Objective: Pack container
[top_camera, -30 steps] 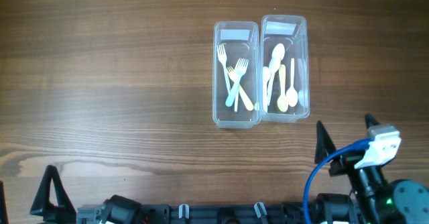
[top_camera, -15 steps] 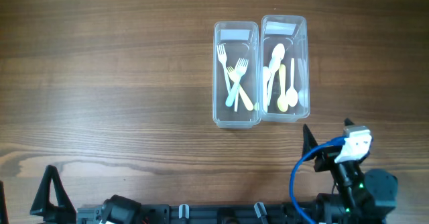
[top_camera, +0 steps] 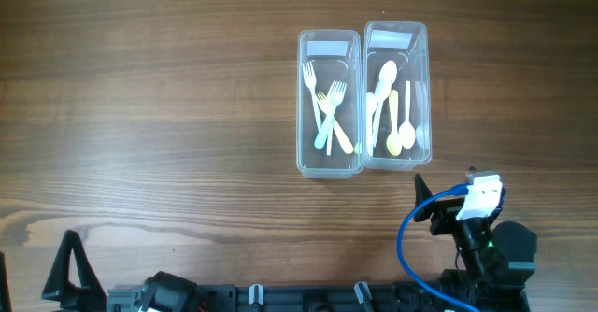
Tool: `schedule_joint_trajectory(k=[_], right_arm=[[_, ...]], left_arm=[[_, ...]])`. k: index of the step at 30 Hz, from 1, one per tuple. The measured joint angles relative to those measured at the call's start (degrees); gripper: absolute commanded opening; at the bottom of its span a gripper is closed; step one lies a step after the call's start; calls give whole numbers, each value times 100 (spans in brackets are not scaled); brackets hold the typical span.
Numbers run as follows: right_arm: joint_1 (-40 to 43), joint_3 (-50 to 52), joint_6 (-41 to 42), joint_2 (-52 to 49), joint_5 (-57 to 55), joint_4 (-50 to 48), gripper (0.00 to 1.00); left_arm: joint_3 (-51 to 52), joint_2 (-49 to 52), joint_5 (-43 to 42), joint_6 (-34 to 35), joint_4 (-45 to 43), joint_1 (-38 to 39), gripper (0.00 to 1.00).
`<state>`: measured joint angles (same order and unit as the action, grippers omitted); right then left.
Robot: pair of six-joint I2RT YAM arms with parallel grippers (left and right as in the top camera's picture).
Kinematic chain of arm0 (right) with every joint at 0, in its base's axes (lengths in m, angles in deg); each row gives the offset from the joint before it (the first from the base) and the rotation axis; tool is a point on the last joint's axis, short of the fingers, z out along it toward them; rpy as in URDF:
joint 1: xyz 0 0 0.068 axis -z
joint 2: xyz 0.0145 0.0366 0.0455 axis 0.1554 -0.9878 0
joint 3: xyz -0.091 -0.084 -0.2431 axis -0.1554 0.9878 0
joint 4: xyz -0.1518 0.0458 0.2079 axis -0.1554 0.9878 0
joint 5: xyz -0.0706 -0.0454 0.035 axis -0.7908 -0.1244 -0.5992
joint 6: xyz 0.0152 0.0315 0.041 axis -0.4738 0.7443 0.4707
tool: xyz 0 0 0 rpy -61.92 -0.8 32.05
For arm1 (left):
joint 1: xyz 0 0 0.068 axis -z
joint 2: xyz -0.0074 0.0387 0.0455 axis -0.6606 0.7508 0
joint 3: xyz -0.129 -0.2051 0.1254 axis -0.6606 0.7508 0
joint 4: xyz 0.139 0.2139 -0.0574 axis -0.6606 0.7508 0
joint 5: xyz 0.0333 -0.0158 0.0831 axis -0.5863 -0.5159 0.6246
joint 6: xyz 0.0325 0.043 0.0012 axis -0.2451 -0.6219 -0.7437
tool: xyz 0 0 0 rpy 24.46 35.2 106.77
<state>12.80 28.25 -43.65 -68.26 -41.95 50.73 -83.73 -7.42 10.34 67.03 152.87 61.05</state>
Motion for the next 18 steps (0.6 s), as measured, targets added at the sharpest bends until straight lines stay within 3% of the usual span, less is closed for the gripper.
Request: schedule_joint_trajectory(k=[10,18], right_arm=[[0,319,0,0,0,-170,100],[0,664,7,7,0,-986,100]], left_arm=[[0,0,-2,2,0,0,100],[0,0,-2,2,0,0,100]])
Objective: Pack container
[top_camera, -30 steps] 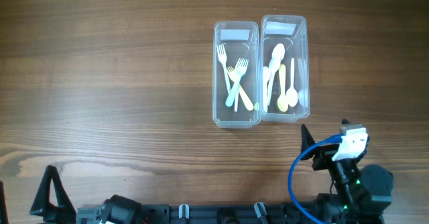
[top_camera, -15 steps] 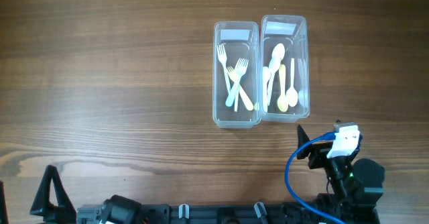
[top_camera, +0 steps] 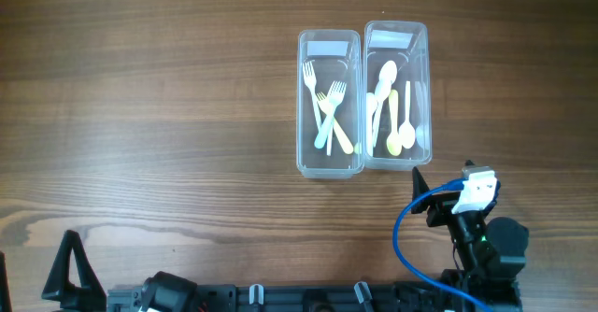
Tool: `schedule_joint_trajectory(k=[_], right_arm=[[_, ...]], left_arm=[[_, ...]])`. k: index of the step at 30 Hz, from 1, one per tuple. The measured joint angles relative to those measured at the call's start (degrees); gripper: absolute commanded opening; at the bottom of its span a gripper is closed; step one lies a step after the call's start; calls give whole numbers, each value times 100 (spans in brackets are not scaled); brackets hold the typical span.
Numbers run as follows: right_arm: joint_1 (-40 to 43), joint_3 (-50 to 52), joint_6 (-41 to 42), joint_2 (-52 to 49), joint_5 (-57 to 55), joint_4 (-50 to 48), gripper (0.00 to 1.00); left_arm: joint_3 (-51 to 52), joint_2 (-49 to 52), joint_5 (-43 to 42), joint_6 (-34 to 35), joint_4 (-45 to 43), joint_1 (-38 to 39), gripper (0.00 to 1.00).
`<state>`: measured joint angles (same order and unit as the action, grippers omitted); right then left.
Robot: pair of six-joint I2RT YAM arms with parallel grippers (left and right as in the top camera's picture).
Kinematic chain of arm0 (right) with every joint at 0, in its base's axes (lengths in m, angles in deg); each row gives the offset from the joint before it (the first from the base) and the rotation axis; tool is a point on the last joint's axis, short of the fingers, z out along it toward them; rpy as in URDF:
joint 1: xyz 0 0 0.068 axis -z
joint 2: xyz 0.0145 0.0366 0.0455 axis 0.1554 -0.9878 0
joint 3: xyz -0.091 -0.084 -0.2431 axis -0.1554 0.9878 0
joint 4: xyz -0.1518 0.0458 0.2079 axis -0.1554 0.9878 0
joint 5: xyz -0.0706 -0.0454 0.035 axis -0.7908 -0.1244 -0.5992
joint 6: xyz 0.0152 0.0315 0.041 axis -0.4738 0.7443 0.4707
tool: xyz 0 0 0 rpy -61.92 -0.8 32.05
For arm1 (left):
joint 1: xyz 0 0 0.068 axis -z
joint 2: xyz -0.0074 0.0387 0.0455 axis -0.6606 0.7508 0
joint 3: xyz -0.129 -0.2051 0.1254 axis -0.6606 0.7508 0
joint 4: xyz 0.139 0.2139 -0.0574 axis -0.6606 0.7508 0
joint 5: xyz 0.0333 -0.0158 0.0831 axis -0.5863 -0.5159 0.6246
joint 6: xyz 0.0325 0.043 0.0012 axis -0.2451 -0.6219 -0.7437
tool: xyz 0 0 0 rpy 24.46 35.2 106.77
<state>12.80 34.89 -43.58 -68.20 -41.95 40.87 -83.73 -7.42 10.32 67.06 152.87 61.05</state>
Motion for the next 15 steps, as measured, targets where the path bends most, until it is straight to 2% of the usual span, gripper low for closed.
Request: schedule_joint_trajectory(k=[15], right_arm=[[0,44,11,0,0,-68,100]], left_arm=[[0,0,2,-2,0,0,100]])
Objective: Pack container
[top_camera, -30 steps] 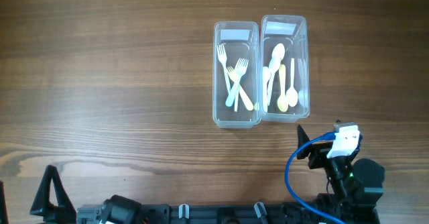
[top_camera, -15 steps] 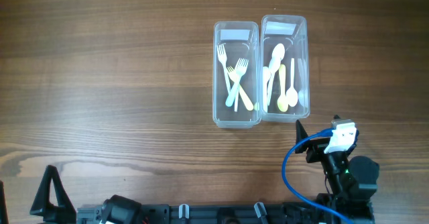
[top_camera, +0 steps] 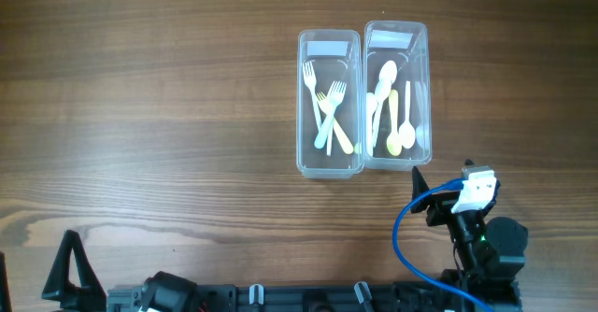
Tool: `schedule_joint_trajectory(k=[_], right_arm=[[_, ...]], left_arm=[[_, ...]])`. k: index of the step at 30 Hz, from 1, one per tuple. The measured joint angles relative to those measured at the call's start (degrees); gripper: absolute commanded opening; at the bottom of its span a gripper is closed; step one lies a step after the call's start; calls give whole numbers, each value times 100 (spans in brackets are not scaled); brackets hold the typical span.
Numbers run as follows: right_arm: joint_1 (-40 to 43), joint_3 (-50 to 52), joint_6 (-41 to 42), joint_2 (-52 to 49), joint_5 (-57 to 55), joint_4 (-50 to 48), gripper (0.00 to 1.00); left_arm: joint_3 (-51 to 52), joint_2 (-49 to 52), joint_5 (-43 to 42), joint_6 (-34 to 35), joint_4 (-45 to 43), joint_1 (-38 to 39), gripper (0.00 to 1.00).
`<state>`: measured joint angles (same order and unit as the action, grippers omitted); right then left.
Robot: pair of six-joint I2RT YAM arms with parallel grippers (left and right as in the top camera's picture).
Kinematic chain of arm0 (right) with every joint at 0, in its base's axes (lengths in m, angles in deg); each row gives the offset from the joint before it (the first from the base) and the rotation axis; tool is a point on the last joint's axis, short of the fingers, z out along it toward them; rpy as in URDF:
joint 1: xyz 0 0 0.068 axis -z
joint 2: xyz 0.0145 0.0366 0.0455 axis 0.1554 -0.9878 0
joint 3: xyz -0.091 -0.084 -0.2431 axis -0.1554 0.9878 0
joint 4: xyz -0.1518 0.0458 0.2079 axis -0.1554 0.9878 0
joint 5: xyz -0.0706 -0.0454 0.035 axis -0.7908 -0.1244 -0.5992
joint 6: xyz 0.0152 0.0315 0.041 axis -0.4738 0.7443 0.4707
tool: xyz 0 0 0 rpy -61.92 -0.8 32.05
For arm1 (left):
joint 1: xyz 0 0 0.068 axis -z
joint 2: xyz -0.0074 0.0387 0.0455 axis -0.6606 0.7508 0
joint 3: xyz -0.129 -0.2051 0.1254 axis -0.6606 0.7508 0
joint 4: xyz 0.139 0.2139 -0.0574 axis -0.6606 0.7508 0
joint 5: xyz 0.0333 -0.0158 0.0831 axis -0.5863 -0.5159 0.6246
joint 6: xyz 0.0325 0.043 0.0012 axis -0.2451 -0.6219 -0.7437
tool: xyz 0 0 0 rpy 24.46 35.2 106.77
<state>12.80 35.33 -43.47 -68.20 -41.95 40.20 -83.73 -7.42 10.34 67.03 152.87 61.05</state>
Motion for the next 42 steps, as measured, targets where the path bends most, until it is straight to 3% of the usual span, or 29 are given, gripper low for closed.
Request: schedule_joint_trajectory(k=[26,33,37,42], right_arm=[[0,0,0,0,0,-2,100],[0,9,0,0,0,-13,100],[0,9,0,4,0,-15,100],[0,13,0,4,0,-15,100]], left_arm=[[173,0,59,2,-66,-37,100],[1735,-15,-79,7,-1735,-1187,100],[3023,-13,-723,2,-2927,-2072,100],[4308,-44,-1696,2,-4304,-2524,100]])
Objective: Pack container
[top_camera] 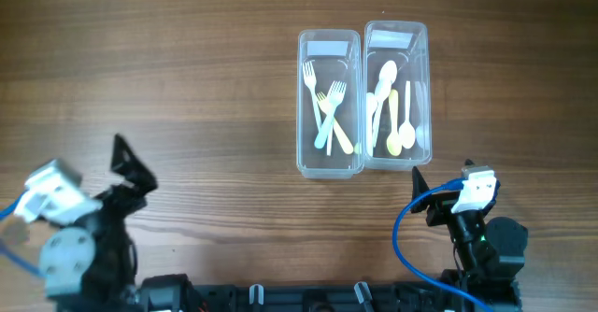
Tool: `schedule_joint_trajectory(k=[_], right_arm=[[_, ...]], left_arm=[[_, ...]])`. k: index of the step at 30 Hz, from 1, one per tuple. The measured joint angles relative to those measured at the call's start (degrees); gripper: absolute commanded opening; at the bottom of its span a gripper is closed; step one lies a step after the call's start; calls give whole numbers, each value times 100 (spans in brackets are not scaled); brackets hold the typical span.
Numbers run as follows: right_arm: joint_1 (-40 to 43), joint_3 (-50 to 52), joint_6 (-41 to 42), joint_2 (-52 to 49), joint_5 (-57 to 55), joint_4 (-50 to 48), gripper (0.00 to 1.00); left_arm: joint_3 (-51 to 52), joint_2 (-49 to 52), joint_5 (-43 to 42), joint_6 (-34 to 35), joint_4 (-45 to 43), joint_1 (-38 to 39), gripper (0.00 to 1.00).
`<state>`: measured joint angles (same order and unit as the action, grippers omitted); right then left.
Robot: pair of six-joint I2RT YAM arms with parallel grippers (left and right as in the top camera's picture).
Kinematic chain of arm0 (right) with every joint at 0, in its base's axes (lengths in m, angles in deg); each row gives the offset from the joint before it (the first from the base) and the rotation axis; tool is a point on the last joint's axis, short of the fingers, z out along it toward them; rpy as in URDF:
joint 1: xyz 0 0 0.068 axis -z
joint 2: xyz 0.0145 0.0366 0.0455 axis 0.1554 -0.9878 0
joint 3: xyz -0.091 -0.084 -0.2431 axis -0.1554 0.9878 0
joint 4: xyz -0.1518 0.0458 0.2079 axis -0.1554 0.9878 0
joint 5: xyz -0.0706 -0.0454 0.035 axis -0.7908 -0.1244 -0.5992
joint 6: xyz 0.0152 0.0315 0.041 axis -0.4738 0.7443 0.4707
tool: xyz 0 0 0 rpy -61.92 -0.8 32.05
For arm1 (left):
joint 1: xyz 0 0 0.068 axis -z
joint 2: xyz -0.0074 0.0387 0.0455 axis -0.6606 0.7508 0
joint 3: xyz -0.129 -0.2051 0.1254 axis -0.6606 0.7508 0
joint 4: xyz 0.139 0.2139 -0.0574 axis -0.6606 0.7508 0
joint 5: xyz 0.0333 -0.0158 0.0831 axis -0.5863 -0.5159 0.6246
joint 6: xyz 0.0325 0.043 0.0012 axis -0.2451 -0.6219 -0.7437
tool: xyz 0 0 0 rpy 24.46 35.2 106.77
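Note:
Two clear plastic containers stand side by side at the back right. The left container (329,167) holds three pale forks (327,114), green and yellow. The right container (422,88) holds several spoons (390,106), white and yellow. My right gripper (443,172) stands open and empty just in front of the spoon container, one black finger (420,179) pointing toward it. My left gripper (98,170) is at the front left, far from both containers. Only one of its black fingers (133,167) shows, so its state is unclear.
The wooden table (168,78) stretches to the left and back. A blue cable (404,233) loops off the right arm near the front edge. The arm mounts (299,298) line the front edge.
My left arm has come up into view at the front left, where only its folded base showed before. The right arm, the containers and the cutlery have not moved.
At first my right gripper sat slightly farther right and nearer the front in front of the spoon container. It then shifted a little left and stayed there. The left arm stayed folded at the front edge until now, when it stands raised over the front left.

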<state>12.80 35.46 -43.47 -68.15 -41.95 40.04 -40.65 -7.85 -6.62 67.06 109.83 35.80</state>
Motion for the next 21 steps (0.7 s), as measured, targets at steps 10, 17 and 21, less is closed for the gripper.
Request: schedule_joint_trajectory(k=[10,17,21], right_arm=[[0,0,0,0,0,-2,100],[0,0,0,0,0,-2,100],[0,0,0,0,0,-2,100]], left_arm=[[2116,-1261,-1130,90,-1071,-9,100],[2990,-1897,-1268,310,-1172,-9,100],[3453,-1952,-1281,533,-1504,-9,100]])
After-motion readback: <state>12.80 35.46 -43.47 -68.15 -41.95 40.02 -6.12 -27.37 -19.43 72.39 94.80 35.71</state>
